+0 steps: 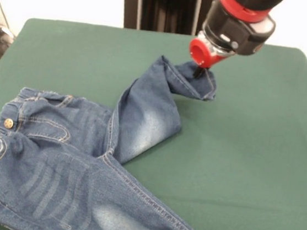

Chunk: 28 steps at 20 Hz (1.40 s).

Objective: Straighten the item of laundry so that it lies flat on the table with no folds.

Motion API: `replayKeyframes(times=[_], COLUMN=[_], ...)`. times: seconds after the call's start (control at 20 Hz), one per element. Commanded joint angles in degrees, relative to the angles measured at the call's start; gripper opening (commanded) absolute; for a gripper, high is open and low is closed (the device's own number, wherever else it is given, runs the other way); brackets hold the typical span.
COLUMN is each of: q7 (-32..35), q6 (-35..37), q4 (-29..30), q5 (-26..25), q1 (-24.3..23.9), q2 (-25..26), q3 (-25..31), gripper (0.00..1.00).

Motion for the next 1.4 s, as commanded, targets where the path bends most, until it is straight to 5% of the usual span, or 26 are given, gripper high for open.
replayKeyframes(times=[0.05, 1.4], q7=[-3.25, -10.96], q6=[-2.9, -17.43], q4=[-4.94, -13.71], q5=[7.23, 24.88], q1=[2.74, 0.56], q2=[-1.6, -5.52], q3=[4.98, 13.97], gripper=[0.0, 0.0])
